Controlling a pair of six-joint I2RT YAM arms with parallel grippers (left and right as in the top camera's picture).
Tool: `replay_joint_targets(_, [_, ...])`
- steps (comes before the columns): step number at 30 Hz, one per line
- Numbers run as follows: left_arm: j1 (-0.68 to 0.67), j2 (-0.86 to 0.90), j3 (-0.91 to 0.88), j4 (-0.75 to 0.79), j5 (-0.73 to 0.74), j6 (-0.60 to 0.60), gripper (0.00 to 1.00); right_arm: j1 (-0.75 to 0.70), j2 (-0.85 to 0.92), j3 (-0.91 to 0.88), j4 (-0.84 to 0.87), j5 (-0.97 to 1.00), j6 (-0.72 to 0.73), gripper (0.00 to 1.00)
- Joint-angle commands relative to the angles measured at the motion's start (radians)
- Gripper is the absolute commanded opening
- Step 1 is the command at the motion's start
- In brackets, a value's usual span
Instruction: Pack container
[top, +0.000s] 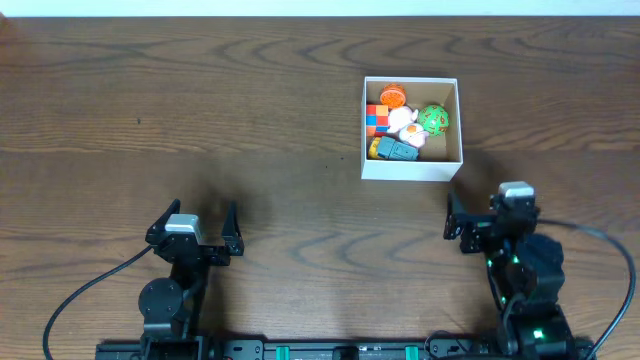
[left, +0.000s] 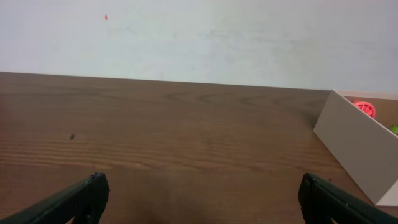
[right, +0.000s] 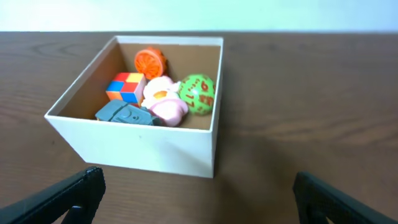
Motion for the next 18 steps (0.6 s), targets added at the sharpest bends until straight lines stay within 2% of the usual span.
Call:
replay_joint_targets(1, [-0.003,-0.006,-0.016,-0.037,0.011,0.013,0.98,-0.011,-0.081,-0.068,0.066,-0.021,-0.093,0.99])
replay_joint_targets(9, [-0.003,-0.006,-0.016,-0.037,0.011,0.013,0.98,-0.011,-0.185,-0.222,0.268,-0.021,-0.111,0.99])
replay_joint_targets(18, [-0.003,-0.006,-0.016,-0.037,0.011,0.013,0.98,-0.037,-0.32,-0.238,0.232,-0.021,-0.111,0.99])
